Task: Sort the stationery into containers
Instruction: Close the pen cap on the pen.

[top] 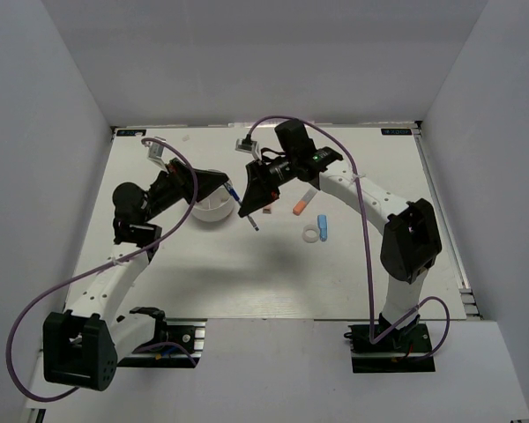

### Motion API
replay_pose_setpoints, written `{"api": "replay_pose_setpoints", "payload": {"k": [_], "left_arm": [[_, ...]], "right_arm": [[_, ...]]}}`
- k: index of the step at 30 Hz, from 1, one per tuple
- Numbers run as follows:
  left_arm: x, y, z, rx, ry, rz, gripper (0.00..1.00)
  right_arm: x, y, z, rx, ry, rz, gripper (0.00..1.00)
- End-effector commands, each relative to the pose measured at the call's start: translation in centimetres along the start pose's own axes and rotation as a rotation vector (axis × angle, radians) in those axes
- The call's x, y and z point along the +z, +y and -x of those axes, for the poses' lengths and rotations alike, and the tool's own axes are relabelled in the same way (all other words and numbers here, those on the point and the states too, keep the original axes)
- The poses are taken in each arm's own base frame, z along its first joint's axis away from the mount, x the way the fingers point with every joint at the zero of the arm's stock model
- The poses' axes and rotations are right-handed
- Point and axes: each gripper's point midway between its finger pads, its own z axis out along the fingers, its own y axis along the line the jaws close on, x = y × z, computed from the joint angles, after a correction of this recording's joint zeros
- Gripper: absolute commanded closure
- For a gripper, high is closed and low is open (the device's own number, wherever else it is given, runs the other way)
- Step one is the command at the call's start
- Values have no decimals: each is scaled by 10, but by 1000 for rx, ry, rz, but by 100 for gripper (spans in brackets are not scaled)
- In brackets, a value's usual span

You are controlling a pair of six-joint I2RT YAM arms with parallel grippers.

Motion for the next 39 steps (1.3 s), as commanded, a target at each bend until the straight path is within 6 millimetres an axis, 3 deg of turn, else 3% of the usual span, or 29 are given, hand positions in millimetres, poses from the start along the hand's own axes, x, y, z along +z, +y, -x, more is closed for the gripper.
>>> {"api": "replay_pose_setpoints", "payload": {"k": [1, 16, 20, 25, 29, 31, 32, 34, 37, 38, 39], "left_arm": [[-5, -35, -13, 10, 112, -134, 100], [-7, -28, 13, 3, 35, -107, 100], [-8, -32, 5, -6, 69, -126, 100], [-16, -35, -15, -17, 127, -149, 91], [-22, -35, -23, -17, 141, -143, 100], [-22, -36, -23, -9, 139, -141, 100], [-22, -36, -22, -6, 135, -140, 100], [-22, -34, -19, 3, 128, -132, 100], [-20, -35, -15, 39, 126, -134, 100], [-20, -35, -14, 45, 128, -131, 100], [-19, -34, -13, 53, 128, -127, 100]], "right_arm": [[-9, -18, 14, -14, -68, -127, 100], [-9, -16, 14, -14, -70, -127, 100], [-9, -17, 21, -29, -77, -132, 100], [-9, -20, 39, -47, -97, -136, 100], [-6, -20, 51, -37, -108, -110, 100], [-5, -20, 50, -26, -105, -101, 89], [-5, -20, 49, -23, -106, -101, 71], [-4, -22, 45, -6, -101, -96, 62], [-6, -20, 41, 0, -100, -97, 39], [-8, -18, 40, 0, -102, -99, 27], [-7, -19, 38, 0, -99, -106, 24]]}}
